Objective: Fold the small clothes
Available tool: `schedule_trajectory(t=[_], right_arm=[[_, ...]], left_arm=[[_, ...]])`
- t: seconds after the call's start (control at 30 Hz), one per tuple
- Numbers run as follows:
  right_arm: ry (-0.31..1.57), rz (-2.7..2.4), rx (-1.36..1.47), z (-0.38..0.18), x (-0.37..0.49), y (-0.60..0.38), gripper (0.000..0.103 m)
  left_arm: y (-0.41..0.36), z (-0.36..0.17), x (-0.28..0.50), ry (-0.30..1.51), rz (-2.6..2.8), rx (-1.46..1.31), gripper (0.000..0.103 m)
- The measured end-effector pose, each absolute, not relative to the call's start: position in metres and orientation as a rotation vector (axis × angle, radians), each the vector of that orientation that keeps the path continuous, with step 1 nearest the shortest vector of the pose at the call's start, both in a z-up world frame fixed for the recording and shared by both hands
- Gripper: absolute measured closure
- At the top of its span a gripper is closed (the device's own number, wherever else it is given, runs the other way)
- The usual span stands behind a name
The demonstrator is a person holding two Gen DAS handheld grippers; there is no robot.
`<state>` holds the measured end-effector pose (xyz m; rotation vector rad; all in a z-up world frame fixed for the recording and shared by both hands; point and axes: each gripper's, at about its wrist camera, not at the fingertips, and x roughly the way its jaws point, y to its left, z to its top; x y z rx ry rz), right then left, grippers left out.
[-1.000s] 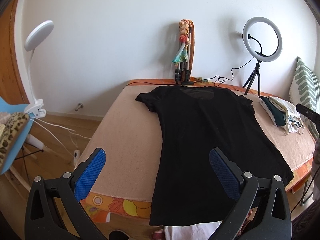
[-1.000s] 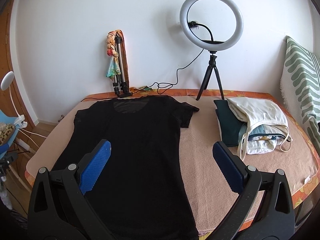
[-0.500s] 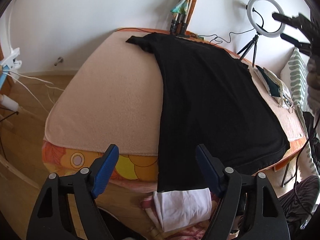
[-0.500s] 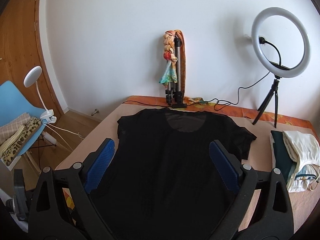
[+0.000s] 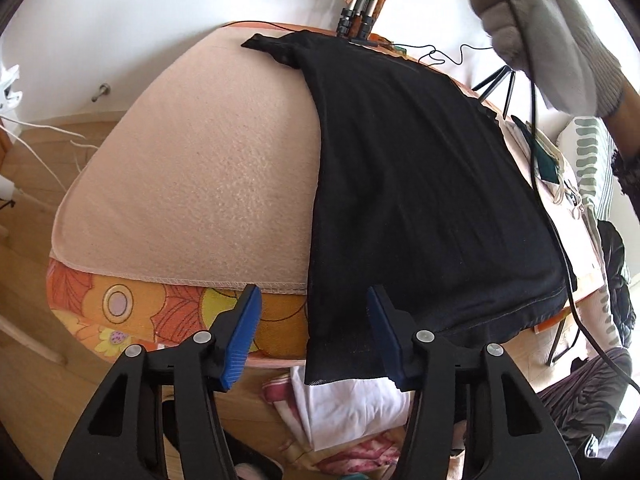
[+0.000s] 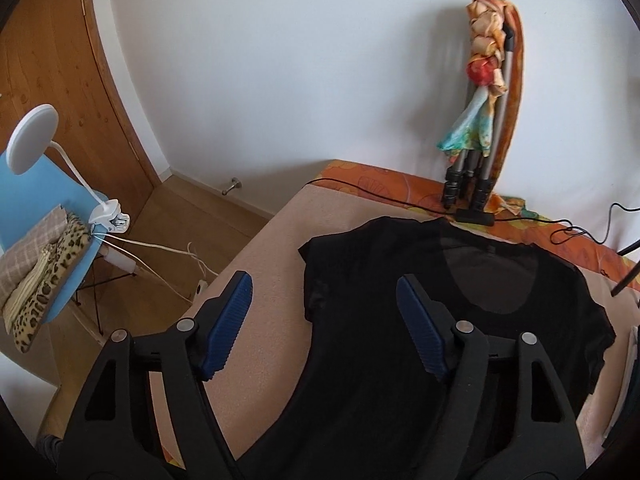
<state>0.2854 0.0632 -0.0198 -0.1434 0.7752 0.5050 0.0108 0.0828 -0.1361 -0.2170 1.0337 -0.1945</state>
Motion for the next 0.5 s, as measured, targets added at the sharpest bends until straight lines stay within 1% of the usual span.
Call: schedule_trajectory(t=[0.03,0.07,0.1,0.13,0.2,0.3,0.37,0.43,0.5], right_arm=[[0.791,0.506,-0.147,-0.028,0.296,0.072,0.027],[0.805,0.508,-0.152,-0.036,0.306,0.082,0.028],[0.822,0.511,-0.155,-0.044,0.315,0.09,0.03],[0.839,0.513,-0.156,-0.053,0.324,0.099,0.034],[0.877,0.517,-0.164,-0.07,0.342,0.115,0.037],[0.911,0.519,-0.199,-0.094,0.363,0.14,0.041],[0.928,0.514,-0.221,-0.108,0.374,0.152,0.042],[0.953,0.508,-0.237,-0.123,0.386,0.162,0.05],[0.979,0.493,-0.257,-0.136,0.395,0.17,0.054]], left_arm=[[0.083,-0.138,0.012,1.044,-0.202,-0.225,0.061],[0.083,-0.139,0.012,1.044,-0.208,-0.237,0.064],[0.082,-0.138,0.012,1.036,-0.218,-0.24,0.069],[0.083,-0.139,0.013,1.046,-0.244,-0.26,0.078],[0.09,-0.141,0.015,1.055,-0.283,-0.335,0.088],[0.094,-0.14,0.017,1.056,-0.32,-0.377,0.094],[0.095,-0.136,0.017,1.043,-0.329,-0.372,0.097],[0.097,-0.132,0.017,1.028,-0.348,-0.388,0.099],[0.097,-0.128,0.018,1.016,-0.353,-0.383,0.099]])
